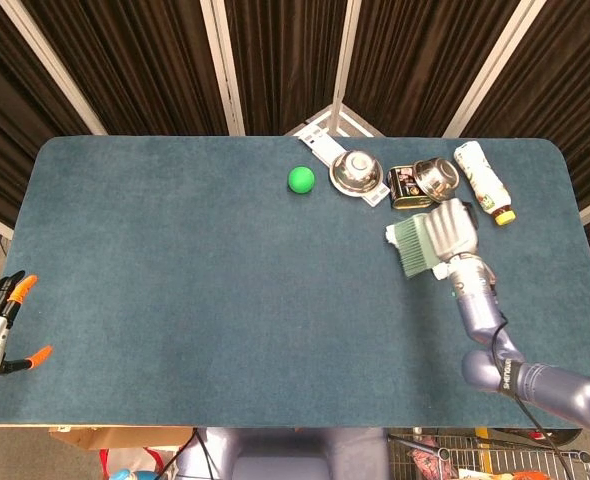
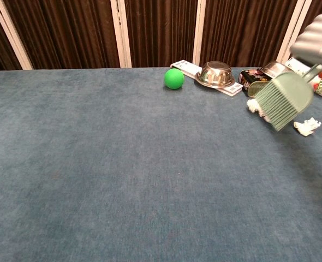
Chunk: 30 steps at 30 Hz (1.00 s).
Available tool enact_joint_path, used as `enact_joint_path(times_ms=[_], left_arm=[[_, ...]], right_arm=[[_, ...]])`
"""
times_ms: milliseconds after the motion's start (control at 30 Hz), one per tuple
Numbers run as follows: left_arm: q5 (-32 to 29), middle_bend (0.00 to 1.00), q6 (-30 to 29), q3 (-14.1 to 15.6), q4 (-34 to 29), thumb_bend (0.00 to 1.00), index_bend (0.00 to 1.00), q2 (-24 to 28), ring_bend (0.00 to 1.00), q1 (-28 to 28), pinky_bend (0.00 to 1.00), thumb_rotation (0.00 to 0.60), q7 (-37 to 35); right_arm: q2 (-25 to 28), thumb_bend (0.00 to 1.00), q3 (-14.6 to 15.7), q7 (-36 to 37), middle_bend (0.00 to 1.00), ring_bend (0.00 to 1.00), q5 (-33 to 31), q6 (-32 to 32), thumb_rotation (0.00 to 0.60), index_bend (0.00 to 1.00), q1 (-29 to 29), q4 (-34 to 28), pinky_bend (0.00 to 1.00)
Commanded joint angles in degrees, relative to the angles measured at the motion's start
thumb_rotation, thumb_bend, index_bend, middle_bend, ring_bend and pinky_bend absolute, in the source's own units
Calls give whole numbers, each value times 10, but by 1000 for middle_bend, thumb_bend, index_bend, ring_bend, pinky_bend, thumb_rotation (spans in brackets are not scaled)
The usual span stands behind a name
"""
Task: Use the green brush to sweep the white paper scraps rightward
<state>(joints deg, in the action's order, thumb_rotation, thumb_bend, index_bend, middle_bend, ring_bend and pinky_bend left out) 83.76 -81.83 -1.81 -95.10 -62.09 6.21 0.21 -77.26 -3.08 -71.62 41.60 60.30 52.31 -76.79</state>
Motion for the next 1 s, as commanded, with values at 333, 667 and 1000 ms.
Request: enact_joint_path(times_ms=[333, 667, 1000], left_arm=[[8, 0, -11, 1, 0, 0, 0, -3, 0, -4, 0, 600, 4], [20, 0, -21, 3, 5, 0, 0, -10, 0, -6, 0, 600, 9], [22, 0, -21, 2, 9, 0, 0, -16, 0, -4, 0, 600, 18]], right_arm=[[107, 501, -2, 20, 955, 979, -12, 68, 600, 772, -44, -73, 878], [180, 501, -12, 171, 955, 979, 57, 117, 600, 772, -111, -244, 878], [143, 502, 12, 193, 955, 979, 149, 142, 600, 772, -139, -343, 878]])
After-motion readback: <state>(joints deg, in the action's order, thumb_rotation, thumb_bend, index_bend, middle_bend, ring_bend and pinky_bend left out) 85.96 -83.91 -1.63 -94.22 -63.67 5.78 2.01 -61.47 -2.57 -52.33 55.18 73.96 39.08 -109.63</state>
